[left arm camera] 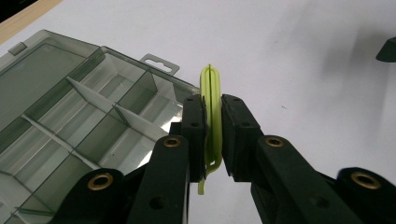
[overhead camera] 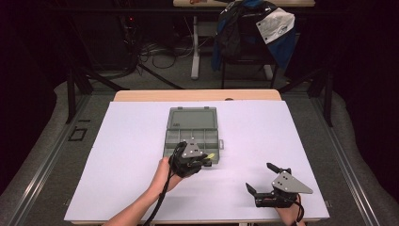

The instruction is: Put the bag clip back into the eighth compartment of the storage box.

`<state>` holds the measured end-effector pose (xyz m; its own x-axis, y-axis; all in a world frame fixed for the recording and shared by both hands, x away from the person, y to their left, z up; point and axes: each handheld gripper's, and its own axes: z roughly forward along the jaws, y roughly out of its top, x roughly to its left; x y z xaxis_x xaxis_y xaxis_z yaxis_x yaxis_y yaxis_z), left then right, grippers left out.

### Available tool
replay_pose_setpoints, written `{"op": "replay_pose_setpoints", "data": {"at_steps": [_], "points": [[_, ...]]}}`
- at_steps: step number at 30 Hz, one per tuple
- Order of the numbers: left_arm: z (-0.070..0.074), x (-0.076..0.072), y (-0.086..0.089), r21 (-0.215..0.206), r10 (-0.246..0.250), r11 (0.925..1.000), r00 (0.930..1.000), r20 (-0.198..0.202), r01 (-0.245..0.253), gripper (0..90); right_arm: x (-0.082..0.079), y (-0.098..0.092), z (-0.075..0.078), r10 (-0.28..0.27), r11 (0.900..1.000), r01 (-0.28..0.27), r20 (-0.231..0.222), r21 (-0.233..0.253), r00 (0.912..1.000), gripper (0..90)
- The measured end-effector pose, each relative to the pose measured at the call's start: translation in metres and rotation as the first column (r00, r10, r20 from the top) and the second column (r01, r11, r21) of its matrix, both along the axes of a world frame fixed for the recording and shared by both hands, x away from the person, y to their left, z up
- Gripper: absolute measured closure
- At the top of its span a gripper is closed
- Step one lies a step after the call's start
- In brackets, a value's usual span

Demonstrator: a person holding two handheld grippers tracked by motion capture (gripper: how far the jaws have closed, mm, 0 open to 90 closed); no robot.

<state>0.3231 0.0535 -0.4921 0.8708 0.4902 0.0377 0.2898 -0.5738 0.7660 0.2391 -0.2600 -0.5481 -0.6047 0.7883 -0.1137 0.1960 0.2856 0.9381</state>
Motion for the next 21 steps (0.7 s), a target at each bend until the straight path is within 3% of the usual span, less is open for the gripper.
{"op": "replay_pose_setpoints", "data": {"at_steps": [21], "points": [[0.007, 0.018, -0.004, 0.001, 0.031, 0.9995, 0.9995, 0.001, -0.031, 80.2, 0.0, -0.001, 0.0, 0.005, 1.0, -0.005, -0.001, 0.007, 1.0, 0.1]]}}
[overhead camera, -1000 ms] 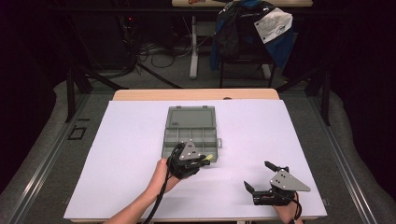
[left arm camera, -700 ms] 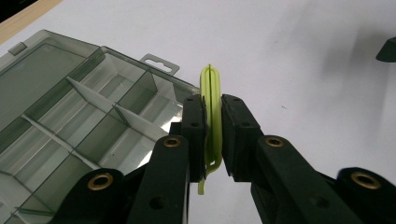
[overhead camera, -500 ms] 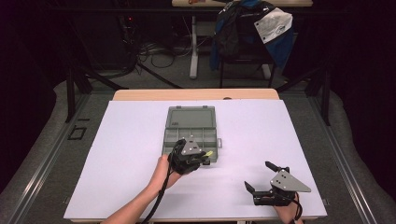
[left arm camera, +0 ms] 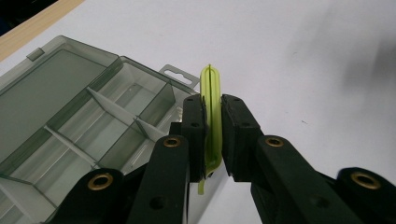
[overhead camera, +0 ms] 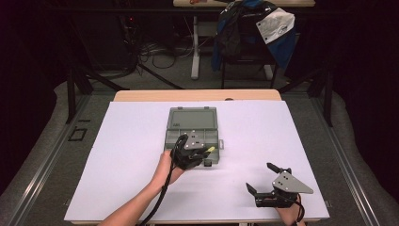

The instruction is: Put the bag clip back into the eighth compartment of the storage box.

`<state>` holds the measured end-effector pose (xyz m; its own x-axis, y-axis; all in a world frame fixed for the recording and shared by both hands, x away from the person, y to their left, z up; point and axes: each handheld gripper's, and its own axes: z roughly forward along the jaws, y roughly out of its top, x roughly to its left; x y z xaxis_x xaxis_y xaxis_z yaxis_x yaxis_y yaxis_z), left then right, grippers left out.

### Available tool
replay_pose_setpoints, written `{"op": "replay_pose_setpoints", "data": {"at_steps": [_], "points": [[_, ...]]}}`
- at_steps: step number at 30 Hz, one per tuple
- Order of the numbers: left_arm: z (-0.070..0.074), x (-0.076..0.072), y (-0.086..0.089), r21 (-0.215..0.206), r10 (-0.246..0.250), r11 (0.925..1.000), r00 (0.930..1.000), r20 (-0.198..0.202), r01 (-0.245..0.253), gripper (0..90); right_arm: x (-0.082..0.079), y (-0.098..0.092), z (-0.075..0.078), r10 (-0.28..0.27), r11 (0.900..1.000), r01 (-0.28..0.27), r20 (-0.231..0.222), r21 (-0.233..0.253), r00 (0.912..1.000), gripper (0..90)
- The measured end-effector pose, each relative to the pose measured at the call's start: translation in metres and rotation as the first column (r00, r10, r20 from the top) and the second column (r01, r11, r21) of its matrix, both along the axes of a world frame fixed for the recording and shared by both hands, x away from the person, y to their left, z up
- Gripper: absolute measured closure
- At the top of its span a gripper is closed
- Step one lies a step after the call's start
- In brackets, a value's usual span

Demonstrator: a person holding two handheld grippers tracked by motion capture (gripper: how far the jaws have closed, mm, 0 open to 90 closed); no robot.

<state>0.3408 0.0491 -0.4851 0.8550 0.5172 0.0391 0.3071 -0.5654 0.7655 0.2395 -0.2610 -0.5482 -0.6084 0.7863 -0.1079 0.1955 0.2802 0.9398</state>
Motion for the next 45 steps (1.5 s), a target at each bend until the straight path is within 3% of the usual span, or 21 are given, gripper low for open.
{"op": "replay_pose_setpoints", "data": {"at_steps": [23, 45], "points": [[-0.002, 0.017, -0.011, -0.008, 0.077, 0.9969, 0.9963, -0.037, -0.078, 80.2, 0.0, -0.001, 0.001, -0.006, 1.0, 0.006, 0.005, 0.005, 1.0, 0.2], [-0.01, 0.024, -0.022, -0.052, 0.163, 0.9844, 0.9827, -0.088, -0.168, 80.2, 0.0, -0.001, 0.001, -0.008, 1.0, 0.008, 0.006, 0.004, 0.9999, 0.3]]}}
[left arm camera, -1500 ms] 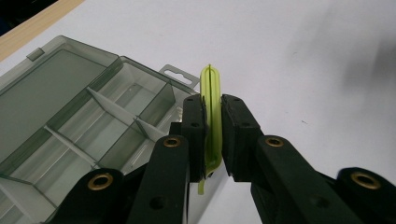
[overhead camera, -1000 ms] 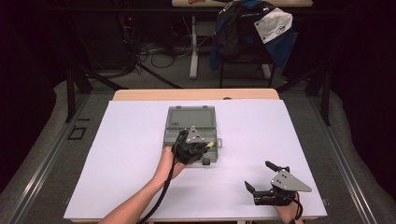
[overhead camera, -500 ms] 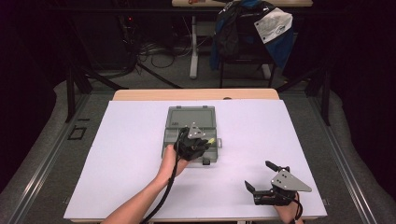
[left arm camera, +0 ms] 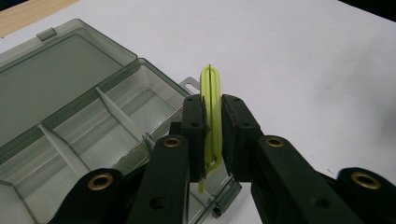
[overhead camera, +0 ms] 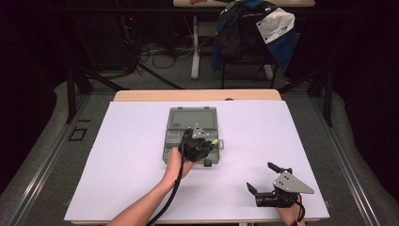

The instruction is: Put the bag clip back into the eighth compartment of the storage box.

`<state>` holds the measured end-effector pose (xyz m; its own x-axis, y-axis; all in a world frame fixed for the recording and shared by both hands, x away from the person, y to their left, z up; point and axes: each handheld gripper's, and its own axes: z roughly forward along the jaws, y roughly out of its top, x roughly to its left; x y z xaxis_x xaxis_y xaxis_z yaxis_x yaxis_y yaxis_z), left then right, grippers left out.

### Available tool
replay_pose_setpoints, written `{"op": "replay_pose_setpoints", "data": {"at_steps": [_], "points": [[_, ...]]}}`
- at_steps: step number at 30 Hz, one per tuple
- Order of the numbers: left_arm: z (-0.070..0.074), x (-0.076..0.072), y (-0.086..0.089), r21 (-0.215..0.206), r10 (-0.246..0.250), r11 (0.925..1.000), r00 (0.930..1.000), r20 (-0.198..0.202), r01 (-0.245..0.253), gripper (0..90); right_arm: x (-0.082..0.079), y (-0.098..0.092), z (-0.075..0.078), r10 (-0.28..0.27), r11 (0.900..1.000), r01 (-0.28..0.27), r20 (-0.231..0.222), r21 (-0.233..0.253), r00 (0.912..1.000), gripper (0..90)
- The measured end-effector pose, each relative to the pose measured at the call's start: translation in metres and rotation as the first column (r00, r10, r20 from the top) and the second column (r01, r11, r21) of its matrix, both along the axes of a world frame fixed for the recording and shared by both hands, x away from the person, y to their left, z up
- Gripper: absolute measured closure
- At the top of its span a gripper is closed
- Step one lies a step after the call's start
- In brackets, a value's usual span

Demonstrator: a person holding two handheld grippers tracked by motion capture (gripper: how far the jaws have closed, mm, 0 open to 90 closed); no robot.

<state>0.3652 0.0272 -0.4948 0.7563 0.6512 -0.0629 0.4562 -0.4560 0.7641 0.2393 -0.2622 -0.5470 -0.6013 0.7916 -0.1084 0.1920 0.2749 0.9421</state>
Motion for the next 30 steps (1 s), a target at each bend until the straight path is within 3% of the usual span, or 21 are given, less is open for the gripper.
{"op": "replay_pose_setpoints", "data": {"at_steps": [30], "points": [[-0.018, 0.007, -0.01, -0.031, 0.085, 0.9957, 0.9946, -0.059, -0.087, 80.1, 0.0, 0.001, -0.001, 0.007, 1.0, -0.007, -0.004, -0.009, 1.0, 0.3]]}}
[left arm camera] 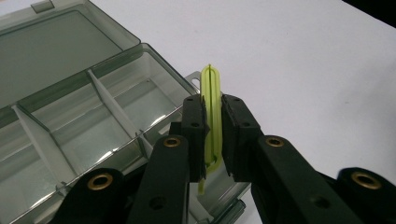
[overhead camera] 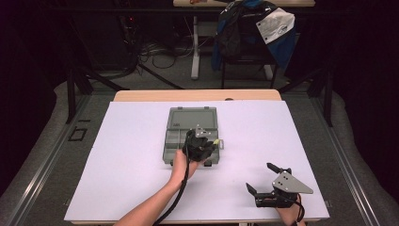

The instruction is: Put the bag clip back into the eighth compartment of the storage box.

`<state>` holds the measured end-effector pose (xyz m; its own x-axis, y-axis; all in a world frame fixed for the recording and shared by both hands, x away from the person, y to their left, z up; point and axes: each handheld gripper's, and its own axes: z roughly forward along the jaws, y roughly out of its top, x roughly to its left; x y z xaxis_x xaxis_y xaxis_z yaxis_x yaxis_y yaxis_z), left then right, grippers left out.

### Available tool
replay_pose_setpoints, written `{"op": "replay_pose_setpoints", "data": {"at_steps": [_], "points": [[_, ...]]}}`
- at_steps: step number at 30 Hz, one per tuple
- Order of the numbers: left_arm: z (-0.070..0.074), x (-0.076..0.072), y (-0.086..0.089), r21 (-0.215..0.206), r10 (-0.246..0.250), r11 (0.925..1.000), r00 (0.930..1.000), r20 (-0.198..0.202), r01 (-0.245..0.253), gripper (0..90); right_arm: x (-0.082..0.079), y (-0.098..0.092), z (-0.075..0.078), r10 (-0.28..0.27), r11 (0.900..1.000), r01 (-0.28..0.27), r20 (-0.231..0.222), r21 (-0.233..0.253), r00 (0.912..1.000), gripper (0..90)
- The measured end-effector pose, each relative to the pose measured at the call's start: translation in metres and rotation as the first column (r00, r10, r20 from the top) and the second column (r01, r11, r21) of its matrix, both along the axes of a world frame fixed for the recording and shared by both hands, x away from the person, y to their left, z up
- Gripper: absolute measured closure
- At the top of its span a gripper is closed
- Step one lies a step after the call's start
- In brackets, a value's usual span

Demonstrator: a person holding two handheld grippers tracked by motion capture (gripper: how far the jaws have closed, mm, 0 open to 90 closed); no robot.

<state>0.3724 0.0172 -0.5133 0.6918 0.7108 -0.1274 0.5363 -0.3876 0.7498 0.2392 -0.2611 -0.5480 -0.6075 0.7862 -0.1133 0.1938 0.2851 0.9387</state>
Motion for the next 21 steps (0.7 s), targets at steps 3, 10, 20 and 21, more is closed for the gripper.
{"op": "replay_pose_setpoints", "data": {"at_steps": [3, 10, 20, 21], "points": [[-0.0025, 0.0006, 0.0001, -0.003, 0.008, 1.0, 0.9999, -0.01, -0.008, 80.1, -0.0001, -0.0004, 0.0001, -0.001, 1.0, 0.001, 0.001, 0.004, 1.0, 0.3], [-0.0078, -0.0004, -0.0008, -0.001, 0.02, 0.9998, 0.9996, -0.021, -0.02, 80.0, -0.0002, -0.0002, 0.0, 0.0, 1.0, 0.0, 0.0, -0.001, 1.0, 0.3], [-0.0096, -0.0019, -0.0029, 0.006, 0.033, 0.9994, 0.9992, -0.022, -0.033, 80.0, -0.0006, -0.0004, 0.0005, 0.001, 1.0, -0.001, 0.003, 0.001, 1.0, 0.3], [-0.0097, -0.002, -0.0031, 0.008, 0.033, 0.9994, 0.9992, -0.023, -0.033, 80.0, -0.0006, -0.0004, 0.0004, 0.001, 1.0, -0.001, 0.003, -0.001, 1.0, 0.3]]}}
